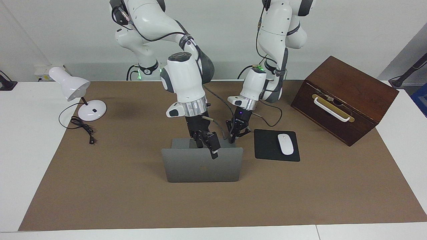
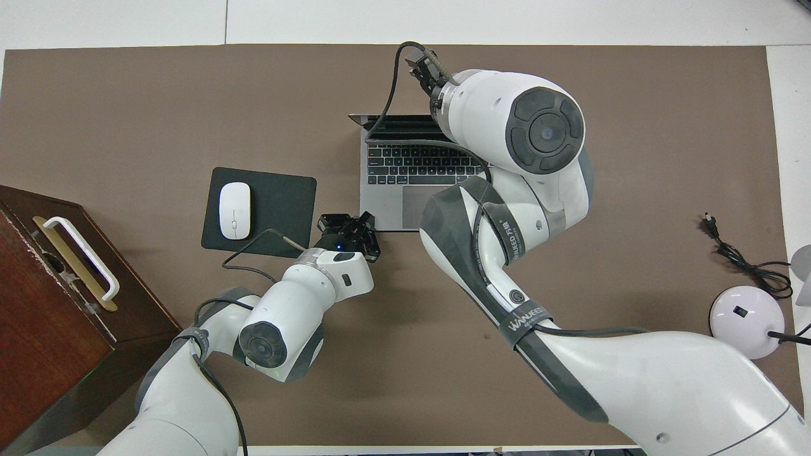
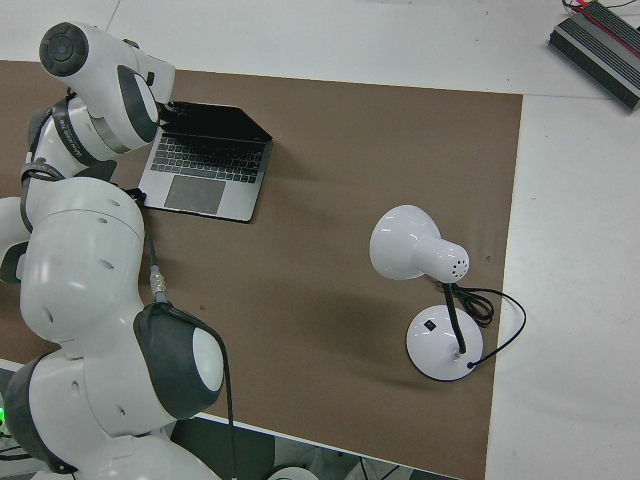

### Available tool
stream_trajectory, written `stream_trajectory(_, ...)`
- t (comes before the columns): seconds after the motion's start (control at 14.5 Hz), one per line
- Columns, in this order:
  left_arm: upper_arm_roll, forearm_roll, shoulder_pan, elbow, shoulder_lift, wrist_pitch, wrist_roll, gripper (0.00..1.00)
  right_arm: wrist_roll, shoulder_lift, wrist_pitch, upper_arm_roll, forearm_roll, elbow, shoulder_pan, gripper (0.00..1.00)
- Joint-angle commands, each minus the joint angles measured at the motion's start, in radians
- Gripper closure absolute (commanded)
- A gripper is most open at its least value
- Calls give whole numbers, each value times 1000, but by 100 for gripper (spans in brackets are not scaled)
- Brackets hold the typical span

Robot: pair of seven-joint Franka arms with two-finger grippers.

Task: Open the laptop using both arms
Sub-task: 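Lift the laptop lid upward with the right gripper, then push the lid farther open away from the robot with the right gripper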

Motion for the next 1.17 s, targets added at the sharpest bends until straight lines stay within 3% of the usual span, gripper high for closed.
stream_trajectory(0.0, 8, -1, -5, 41, 67, 13, 17, 100, -54, 41, -34, 14, 26, 77, -24, 3)
stream_trajectory(1.1, 8, -1, -5, 46, 70, 13, 17, 100, -137, 138, -38, 16, 31, 204, -66, 3)
